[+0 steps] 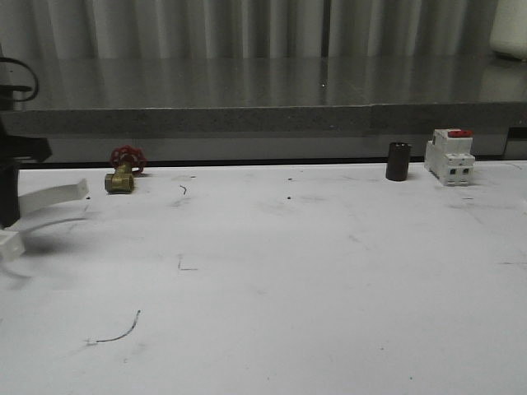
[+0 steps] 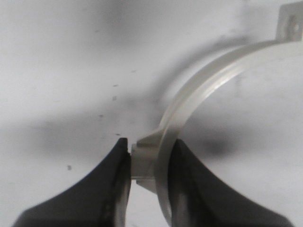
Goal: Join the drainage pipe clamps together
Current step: 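Grasp the white semicircular clamp half with the left gripper, then carry the clamp half to the table center and lower it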
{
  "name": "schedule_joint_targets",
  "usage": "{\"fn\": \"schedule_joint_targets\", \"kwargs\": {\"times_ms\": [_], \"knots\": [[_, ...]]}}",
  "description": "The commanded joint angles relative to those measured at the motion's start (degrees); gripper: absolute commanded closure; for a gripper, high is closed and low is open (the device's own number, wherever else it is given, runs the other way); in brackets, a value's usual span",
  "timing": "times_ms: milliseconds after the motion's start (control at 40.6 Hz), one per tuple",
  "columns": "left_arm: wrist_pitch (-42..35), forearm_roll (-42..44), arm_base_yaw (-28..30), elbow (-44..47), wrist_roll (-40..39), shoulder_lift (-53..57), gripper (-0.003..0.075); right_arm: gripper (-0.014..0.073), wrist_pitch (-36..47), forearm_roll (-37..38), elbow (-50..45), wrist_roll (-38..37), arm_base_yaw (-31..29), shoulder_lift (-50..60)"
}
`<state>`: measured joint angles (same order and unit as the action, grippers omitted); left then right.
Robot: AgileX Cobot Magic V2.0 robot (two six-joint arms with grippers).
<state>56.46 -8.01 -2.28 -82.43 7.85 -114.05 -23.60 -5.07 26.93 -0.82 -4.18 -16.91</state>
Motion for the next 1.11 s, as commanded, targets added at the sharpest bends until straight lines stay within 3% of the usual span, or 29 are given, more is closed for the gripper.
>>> {"fn": "schedule_joint_targets", "kwargs": {"times_ms": [0,271,444,591,1084], "knots": [[3.5,1.5,-4.5,-4.6,-5.3,3.7,0.0584,-0.0005,4.8,0.4,1.9,0.3,-0.4,-0.9],[6.4,2.4,-17.7,-12.7,-16.6,0.8,0.0584,-0.0005,4.8,0.4,1.9,0.3,-0.4,-0.9],[3.1,2.3,-22.8,-14.7,-18.6,-0.9,0.0584,-0.0005,4.8,0.4,1.9,0.3,-0.4,-0.9],[3.2,2.2,-23.4,-15.8,-24.3,-2.8,0.0583,-0.0005,4.8,0.4,1.9,0.3,-0.4,-0.9],[6.1,3.4,-23.4,-15.8,-29.8,-7.2,0.0582,-0.0005,4.7,0.4,1.9,0.3,-0.4,-0.9]]}}
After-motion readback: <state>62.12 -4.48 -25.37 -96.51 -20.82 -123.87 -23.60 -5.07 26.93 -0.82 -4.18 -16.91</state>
